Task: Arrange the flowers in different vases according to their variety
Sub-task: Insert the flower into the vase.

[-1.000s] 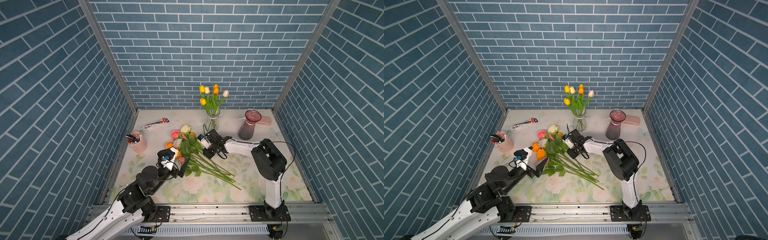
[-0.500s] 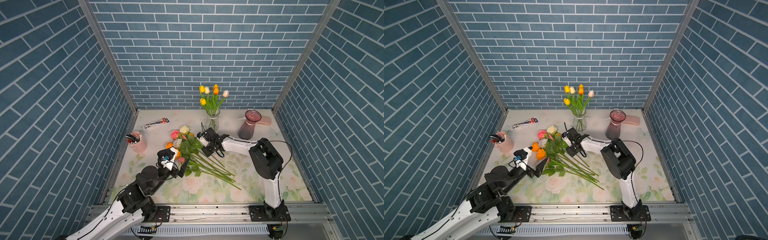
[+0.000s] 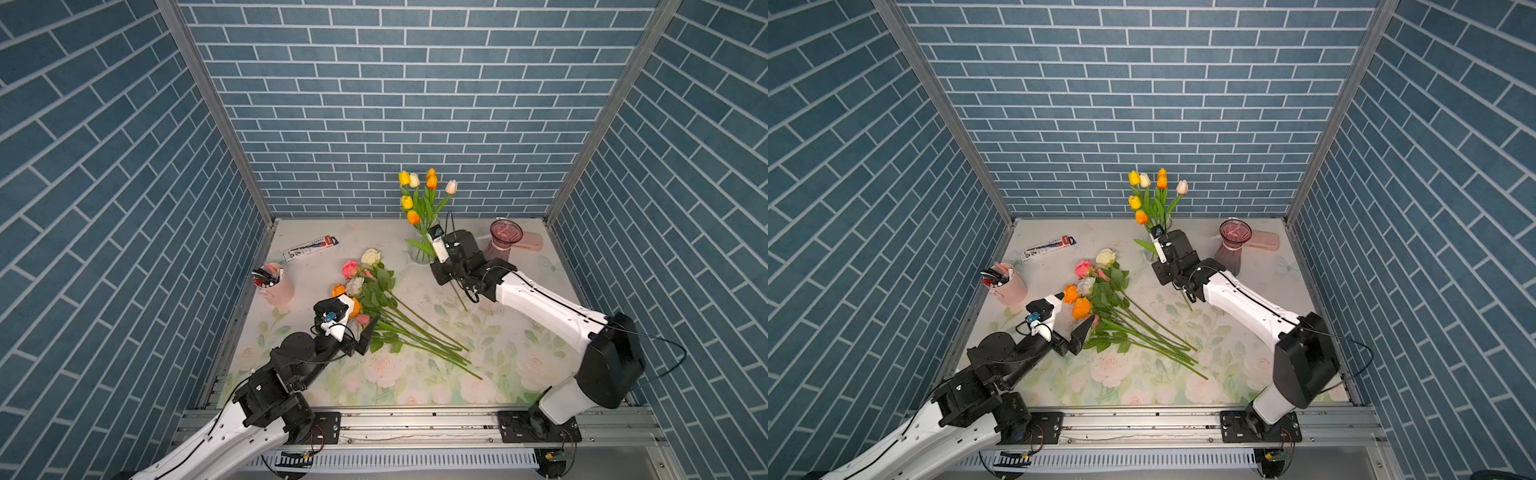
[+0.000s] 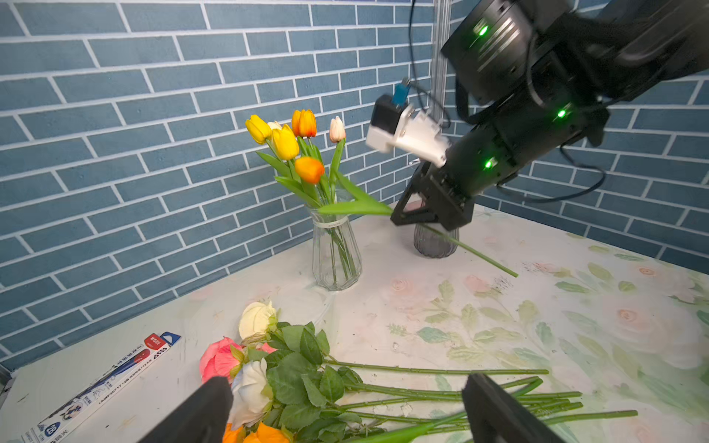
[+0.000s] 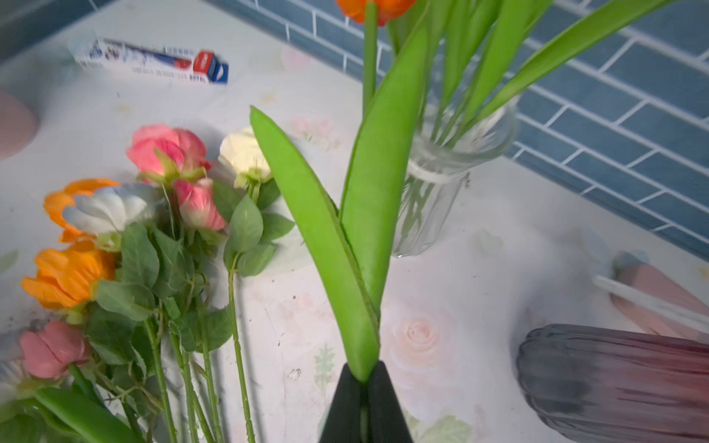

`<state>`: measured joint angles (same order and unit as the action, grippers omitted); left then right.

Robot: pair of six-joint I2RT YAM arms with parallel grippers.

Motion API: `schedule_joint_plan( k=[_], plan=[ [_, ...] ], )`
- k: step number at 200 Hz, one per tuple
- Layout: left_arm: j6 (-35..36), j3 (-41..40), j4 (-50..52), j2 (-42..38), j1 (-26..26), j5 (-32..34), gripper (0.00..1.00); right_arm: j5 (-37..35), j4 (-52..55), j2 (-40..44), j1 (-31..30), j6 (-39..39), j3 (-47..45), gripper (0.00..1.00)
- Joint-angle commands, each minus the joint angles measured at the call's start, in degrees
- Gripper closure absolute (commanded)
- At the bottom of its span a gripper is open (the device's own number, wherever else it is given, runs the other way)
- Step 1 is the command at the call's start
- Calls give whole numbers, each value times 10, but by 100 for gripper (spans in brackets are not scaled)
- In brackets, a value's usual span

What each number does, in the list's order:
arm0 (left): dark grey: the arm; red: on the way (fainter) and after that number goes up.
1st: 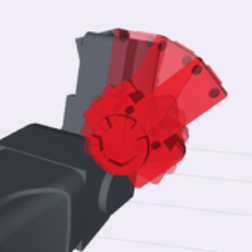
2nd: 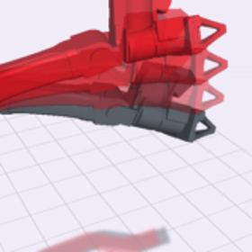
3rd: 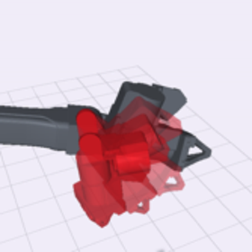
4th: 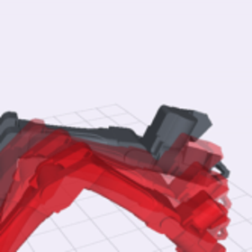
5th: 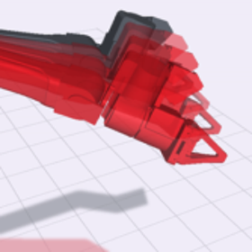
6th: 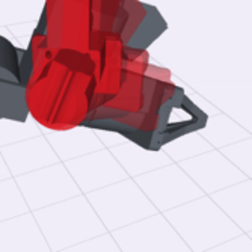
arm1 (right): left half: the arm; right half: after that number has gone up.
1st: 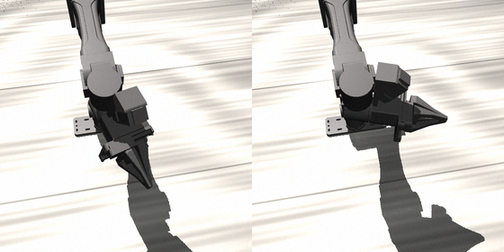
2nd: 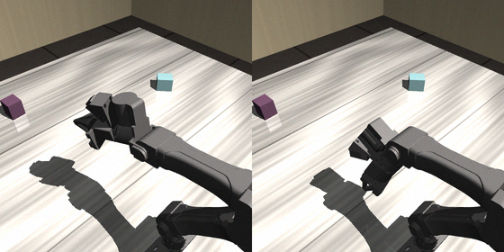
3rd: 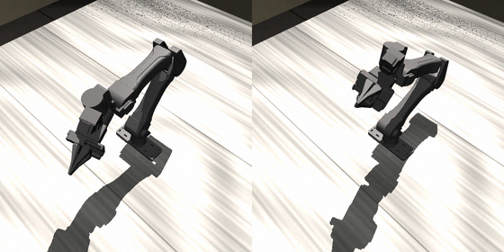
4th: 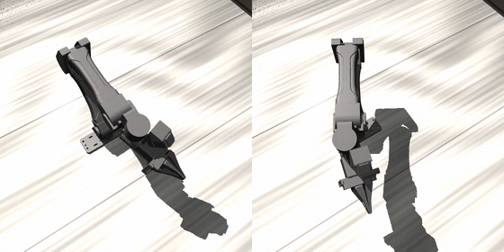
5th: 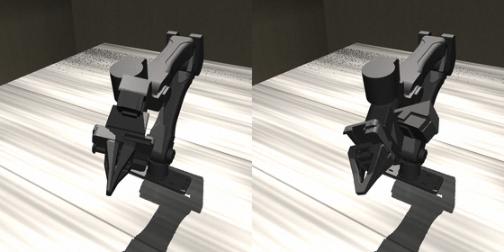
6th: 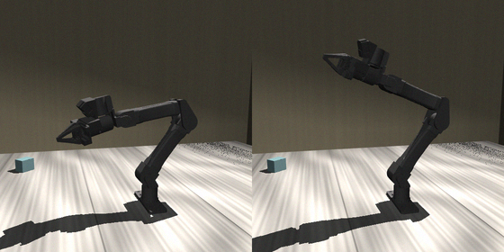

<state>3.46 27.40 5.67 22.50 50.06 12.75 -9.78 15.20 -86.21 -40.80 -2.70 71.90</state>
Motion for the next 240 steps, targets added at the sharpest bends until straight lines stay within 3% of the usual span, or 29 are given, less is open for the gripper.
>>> schedule_joint_plan(
  k=[1,54,77,100,141,174,240],
  plan=[
    [3,12,-4,-7,3,-4,0,15,-117,52,6,9,-34,100],
    [4,11,-6,-9,3,-4,0,42,-426,119,34,60,-104,100],
    [4,12,-6,-8,3,-4,0,64,-578,90,55,61,-113,100],
    [5,11,-7,-9,3,-3,0,93,-645,24,74,48,-62,100],
    [5,10,-7,-9,3,-3,0,163,-663,-112,85,31,80,100],
    [5,8,-9,-9,3,-5,0,178,-642,-203,90,27,174,100],
    [5,6,-10,-6,3,-11,0,182,-623,-334,121,-14,242,100]
  ],
)
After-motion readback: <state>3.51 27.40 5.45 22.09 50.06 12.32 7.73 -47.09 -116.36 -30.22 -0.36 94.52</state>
